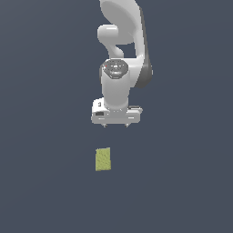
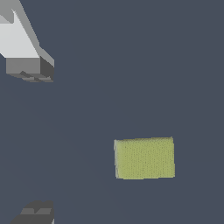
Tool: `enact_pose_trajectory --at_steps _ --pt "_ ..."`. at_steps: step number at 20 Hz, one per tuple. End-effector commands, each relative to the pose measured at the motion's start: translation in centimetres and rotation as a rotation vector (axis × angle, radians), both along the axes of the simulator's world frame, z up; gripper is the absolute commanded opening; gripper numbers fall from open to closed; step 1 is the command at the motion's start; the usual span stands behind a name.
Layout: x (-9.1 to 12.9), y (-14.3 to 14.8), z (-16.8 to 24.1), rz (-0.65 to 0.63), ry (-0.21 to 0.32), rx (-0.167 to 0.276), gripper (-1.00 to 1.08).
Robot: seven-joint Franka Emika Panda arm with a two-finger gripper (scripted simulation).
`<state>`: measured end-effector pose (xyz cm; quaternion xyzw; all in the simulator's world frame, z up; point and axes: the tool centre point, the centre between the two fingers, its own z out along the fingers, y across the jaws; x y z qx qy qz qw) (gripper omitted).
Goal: Pick up the object and move it to a goal position.
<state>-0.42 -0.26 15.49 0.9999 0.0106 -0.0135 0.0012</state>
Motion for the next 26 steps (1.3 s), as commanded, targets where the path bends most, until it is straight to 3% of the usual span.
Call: enact_pose_trajectory --at_steps 1,18,26 --pt "0.0 0.0 0.0 0.0 0.0 0.0 1.0" --pt "1.1 0.9 1.5 0.006 -0.03 -0.013 1.0" --pt "3.1 -0.2 0.0 0.018 -0.029 -0.011 1.0"
